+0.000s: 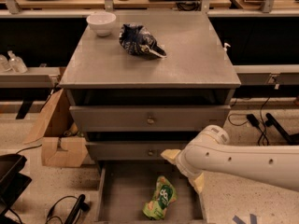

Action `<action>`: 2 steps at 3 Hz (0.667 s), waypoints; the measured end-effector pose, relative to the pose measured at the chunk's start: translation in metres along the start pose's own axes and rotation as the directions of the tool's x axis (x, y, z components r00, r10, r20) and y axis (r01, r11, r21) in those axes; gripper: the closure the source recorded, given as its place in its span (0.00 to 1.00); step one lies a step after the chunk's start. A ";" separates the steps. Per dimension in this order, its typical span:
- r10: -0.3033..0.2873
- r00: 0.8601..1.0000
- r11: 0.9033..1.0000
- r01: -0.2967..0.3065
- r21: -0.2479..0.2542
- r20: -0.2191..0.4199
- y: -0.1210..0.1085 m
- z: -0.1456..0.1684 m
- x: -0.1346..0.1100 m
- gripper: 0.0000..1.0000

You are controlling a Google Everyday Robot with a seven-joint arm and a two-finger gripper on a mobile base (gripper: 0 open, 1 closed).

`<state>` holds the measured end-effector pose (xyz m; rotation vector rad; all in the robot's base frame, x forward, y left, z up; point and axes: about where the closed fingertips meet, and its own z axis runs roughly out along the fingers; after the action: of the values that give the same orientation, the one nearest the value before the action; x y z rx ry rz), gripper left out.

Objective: Pick green rice chip bag from bottom drawer and place on counter

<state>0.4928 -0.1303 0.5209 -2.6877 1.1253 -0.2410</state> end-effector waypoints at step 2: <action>0.011 0.995 0.997 -0.019 0.080 0.098 -0.017 0.139 -0.050 0.00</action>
Offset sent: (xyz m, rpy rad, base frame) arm 0.0336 0.0913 -0.1958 0.0718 -0.2035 0.1971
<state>0.5018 -0.0641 0.3877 -2.5893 1.0837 -0.1478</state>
